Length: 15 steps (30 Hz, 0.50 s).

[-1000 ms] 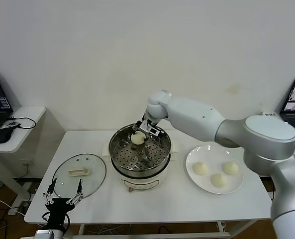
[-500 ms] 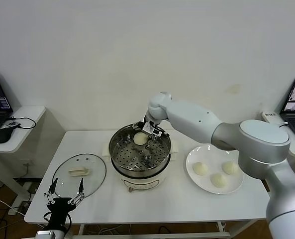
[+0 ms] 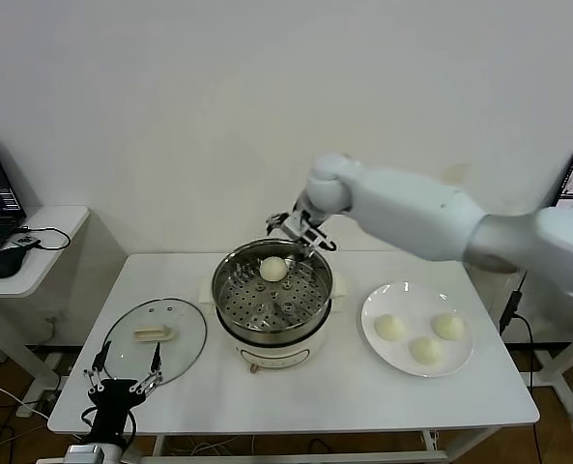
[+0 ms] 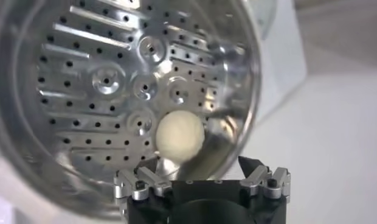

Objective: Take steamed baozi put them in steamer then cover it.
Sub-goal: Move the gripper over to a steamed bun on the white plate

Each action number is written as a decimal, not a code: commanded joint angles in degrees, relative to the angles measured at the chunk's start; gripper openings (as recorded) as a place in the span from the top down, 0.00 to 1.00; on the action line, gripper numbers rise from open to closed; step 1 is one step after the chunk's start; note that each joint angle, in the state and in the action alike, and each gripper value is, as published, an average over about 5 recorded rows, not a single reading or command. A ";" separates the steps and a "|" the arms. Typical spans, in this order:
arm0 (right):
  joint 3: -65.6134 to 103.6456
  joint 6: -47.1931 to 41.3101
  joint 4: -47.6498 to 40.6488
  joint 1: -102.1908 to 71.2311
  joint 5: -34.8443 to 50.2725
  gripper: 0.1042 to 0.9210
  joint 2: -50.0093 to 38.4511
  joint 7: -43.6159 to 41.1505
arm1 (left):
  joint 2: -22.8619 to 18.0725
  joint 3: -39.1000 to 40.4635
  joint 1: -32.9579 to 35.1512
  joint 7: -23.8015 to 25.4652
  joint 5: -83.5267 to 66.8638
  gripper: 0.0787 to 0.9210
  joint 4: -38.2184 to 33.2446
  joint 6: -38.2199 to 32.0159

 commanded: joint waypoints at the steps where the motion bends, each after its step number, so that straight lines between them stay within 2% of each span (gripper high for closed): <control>1: -0.60 -19.79 21.33 4.45 11.04 0.12 -22.55 -1.85 | 0.97 0.18 -0.04 0.06 0.09 0.12 0.14 -0.11; 8: 1.00 -18.72 25.91 -3.07 4.65 0.12 -35.05 -1.91 | 1.24 0.85 -0.03 0.22 0.91 0.12 -0.10 -0.09; 15: 5.32 -15.41 23.82 -13.98 -2.37 0.12 -37.77 -2.69 | 1.21 0.69 0.38 0.34 1.36 0.12 -0.04 -0.17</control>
